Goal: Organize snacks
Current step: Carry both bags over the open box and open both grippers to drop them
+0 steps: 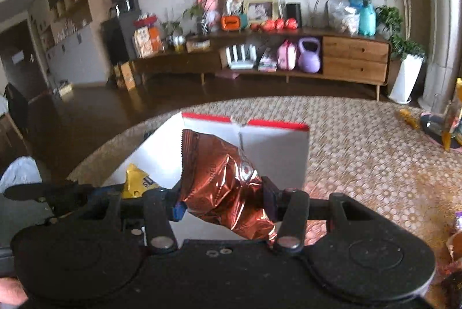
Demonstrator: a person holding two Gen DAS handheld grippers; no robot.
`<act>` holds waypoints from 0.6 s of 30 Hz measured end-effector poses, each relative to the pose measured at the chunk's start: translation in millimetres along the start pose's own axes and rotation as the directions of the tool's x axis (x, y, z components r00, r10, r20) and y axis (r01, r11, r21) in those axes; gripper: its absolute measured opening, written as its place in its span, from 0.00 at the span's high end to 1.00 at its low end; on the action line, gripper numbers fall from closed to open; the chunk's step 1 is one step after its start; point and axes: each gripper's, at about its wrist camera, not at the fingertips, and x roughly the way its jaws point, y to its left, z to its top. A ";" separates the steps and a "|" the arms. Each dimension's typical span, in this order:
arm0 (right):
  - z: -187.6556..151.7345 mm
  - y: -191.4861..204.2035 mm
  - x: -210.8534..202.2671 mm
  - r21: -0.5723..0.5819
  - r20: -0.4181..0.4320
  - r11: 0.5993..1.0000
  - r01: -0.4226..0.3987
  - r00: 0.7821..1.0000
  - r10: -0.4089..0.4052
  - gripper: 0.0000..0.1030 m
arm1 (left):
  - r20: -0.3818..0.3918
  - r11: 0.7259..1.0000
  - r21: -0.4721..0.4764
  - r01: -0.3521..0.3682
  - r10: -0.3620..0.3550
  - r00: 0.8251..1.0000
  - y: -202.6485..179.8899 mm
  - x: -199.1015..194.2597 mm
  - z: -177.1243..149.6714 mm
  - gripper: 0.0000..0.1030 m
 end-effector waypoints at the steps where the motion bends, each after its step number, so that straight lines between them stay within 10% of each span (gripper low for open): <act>1: -1.3 2.2 3.2 -0.006 -0.013 1.000 -0.004 1.000 0.004 0.52 | -0.010 1.000 -0.002 -0.001 0.001 1.000 -1.2 4.4 1.3 0.59; 18: -12.5 5.3 36.3 -0.044 -0.148 0.999 0.014 0.989 -0.020 0.45 | -0.071 0.999 0.037 -0.026 0.029 0.997 -0.3 21.7 -8.2 0.47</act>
